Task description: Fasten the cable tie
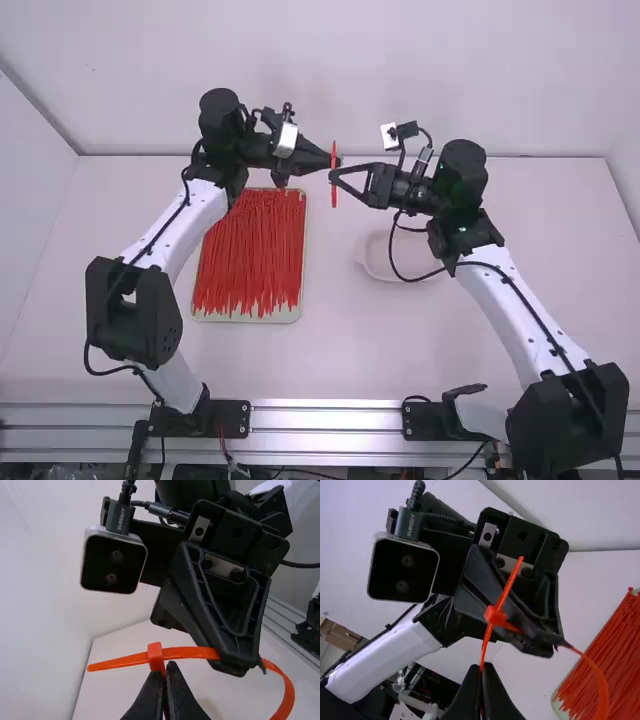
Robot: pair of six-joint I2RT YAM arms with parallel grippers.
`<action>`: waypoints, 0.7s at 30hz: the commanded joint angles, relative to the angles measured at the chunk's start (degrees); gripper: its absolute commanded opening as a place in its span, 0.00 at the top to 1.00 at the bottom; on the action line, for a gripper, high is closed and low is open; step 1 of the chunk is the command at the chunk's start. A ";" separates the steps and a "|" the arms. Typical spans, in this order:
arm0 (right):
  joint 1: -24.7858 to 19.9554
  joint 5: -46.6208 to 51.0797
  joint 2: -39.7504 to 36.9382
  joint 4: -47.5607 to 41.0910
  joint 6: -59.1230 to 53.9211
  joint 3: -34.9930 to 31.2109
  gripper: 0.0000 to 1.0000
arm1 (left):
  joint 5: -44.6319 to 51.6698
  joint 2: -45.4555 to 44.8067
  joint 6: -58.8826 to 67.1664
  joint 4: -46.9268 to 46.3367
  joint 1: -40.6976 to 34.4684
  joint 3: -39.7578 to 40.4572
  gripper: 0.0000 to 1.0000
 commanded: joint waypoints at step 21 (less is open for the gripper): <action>-2.54 1.95 0.07 5.09 4.17 -0.37 1.00 | 2.84 -0.66 -1.22 0.81 -2.78 -0.26 0.98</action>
